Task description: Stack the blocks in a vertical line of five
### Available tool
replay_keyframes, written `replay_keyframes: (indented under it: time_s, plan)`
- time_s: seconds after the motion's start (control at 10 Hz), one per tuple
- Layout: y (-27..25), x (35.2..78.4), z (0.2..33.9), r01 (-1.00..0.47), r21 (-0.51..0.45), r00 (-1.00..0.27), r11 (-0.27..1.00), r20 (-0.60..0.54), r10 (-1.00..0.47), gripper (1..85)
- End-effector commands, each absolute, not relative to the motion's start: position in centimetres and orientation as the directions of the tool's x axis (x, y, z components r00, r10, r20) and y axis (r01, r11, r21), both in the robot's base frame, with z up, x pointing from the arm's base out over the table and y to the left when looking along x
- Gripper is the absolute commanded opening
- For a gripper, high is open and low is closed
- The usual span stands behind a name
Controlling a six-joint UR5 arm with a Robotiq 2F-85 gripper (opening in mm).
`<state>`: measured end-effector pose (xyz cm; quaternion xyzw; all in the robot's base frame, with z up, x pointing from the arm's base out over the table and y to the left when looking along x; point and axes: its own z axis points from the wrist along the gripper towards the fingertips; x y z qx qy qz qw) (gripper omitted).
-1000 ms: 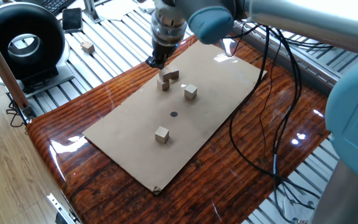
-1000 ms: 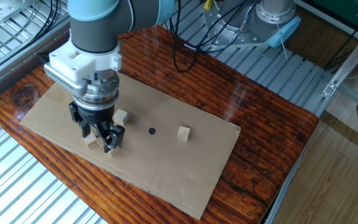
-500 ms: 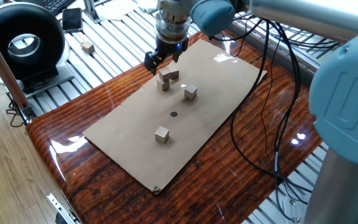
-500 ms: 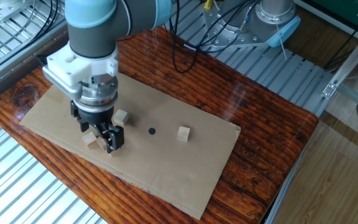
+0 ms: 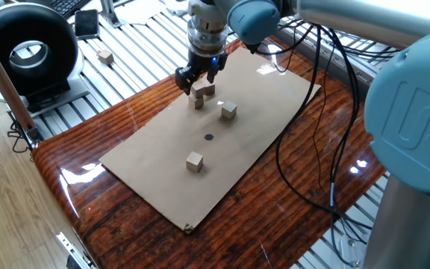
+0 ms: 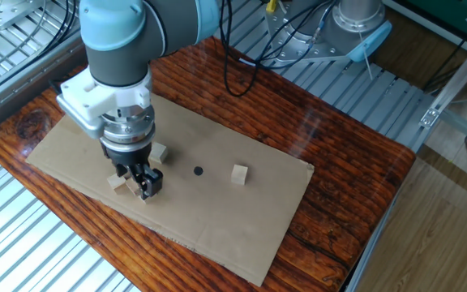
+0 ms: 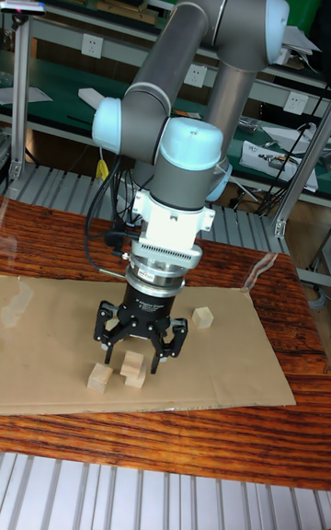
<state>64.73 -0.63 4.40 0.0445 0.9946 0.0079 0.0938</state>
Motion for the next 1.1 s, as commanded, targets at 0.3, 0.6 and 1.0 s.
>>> replay_keyframes:
  time_s: [0.3,0.6,1.0]
  plan:
    - [0.28,63.80,5.05,0.159,0.042,-0.975,0.986,-0.149,0.164,6.0]
    - [0.38,63.89,5.13,0.144,0.037,-0.976,0.989,-0.158,0.148,1.0]
    - [0.53,64.14,4.96,0.139,0.038,-0.975,0.990,-0.168,0.144,1.0]
